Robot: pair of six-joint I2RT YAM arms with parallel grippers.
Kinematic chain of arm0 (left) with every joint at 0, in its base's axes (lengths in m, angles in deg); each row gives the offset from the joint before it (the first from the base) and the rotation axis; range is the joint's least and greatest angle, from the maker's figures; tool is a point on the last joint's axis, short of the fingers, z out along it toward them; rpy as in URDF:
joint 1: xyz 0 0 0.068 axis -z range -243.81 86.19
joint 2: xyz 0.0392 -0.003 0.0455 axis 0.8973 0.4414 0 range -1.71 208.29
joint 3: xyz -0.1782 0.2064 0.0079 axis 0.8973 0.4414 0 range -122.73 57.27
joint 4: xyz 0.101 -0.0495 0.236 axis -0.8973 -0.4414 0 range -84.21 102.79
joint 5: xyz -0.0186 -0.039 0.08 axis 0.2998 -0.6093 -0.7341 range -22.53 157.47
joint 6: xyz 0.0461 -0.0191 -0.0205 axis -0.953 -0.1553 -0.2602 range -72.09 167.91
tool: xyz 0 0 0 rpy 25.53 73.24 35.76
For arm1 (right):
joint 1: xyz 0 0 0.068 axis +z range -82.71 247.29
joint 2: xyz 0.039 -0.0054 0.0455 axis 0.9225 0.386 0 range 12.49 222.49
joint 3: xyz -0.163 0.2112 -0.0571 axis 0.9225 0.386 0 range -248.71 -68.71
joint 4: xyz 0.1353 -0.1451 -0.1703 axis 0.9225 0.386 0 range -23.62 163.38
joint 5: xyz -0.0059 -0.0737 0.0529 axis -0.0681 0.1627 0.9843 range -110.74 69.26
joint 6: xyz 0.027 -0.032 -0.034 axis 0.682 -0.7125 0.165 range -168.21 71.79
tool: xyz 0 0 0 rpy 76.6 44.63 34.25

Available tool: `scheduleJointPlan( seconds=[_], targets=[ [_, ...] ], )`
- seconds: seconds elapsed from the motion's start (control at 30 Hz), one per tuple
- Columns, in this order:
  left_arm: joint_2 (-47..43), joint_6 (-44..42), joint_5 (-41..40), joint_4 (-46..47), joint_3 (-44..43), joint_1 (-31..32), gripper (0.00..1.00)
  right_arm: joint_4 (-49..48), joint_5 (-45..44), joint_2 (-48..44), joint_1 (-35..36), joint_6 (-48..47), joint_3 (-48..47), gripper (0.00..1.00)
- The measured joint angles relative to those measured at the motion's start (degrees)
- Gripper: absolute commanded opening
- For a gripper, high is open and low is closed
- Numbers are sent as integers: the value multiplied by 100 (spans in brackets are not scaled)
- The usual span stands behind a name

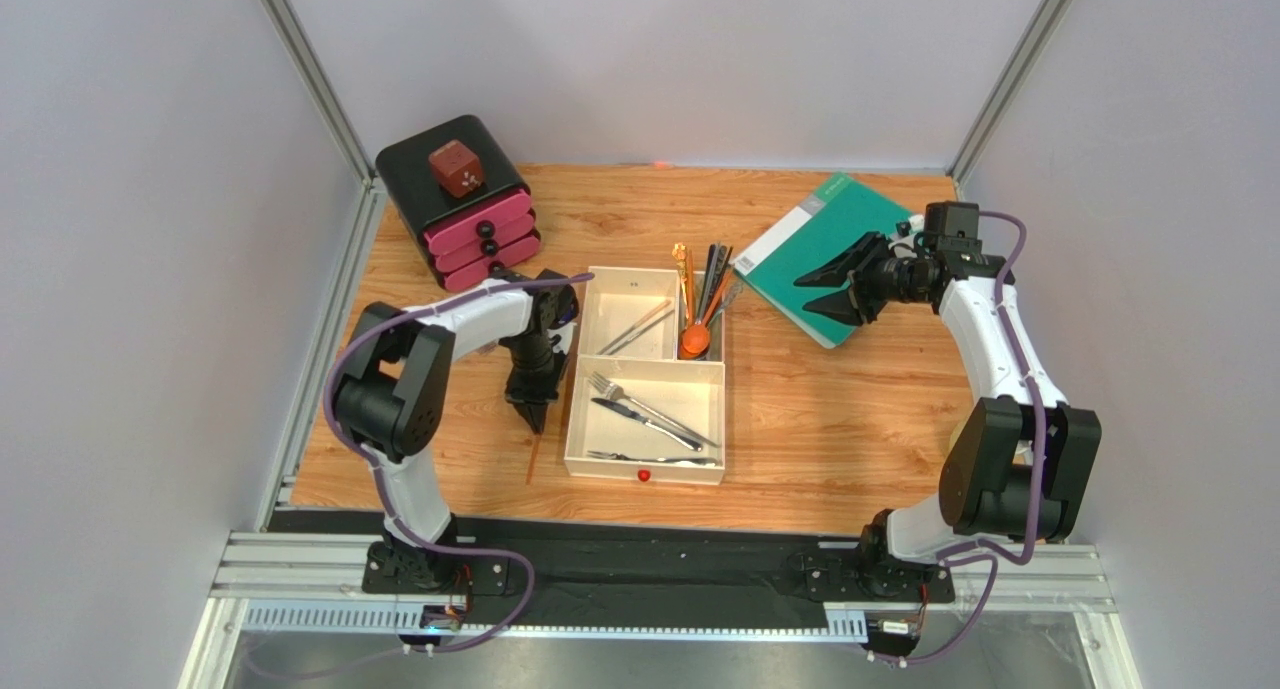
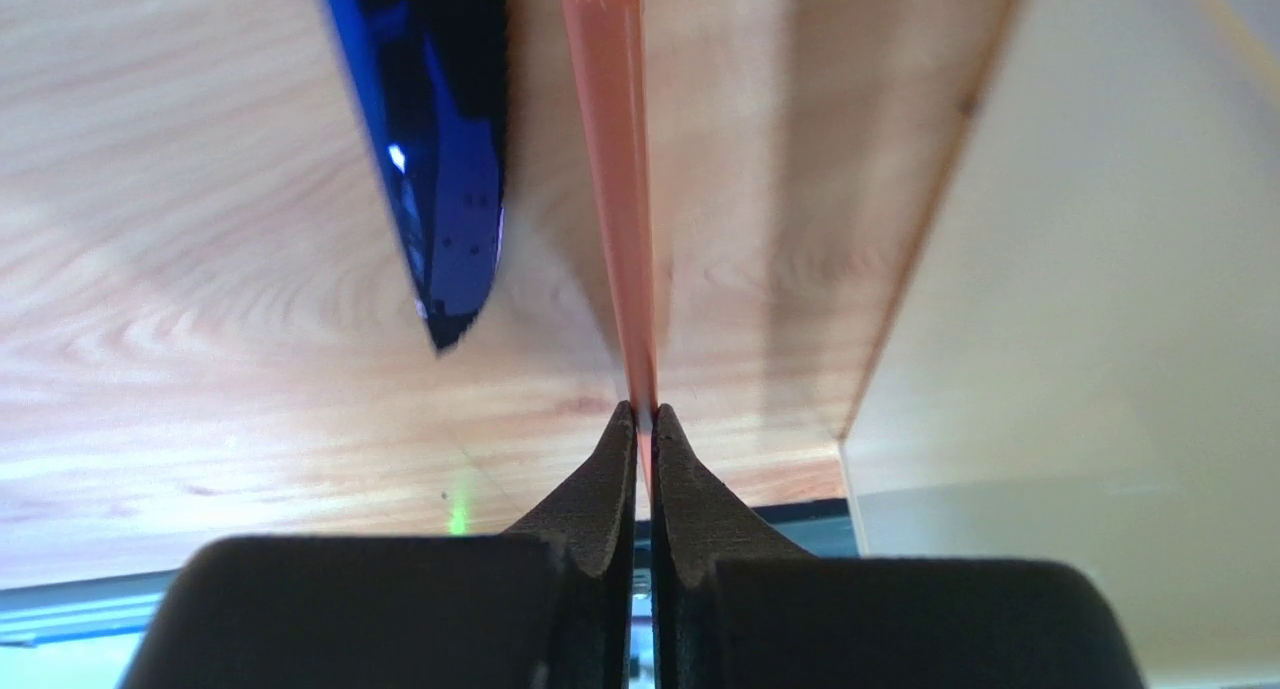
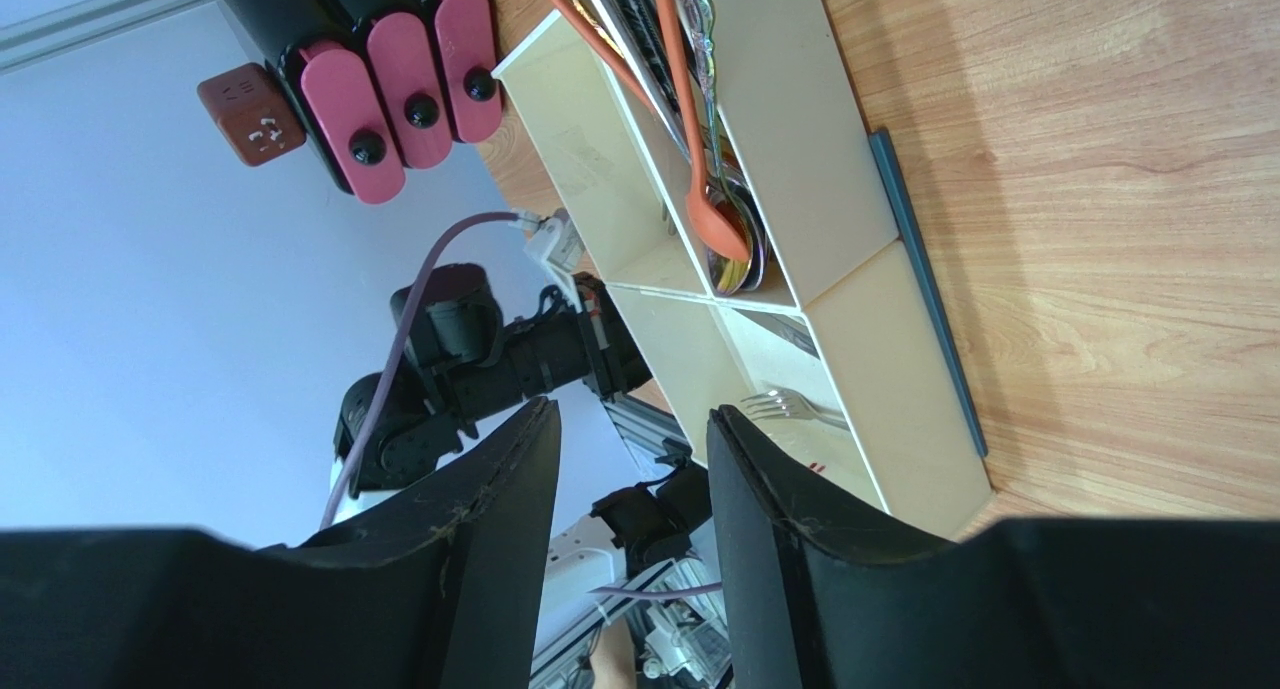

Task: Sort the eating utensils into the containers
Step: Pick up the chopstick from the center of the board.

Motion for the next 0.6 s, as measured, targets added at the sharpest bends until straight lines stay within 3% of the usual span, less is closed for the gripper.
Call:
scheduleJointPlan(
  seconds=[0.27,0.6],
  targets=[
    [-946,170,-74,-39,-4,0,0,-37,-2,0,0,33,114,45],
    [-1141,114,-538,-649,-787,0,0,-116,-2,0,0,50,306,45]
  ],
)
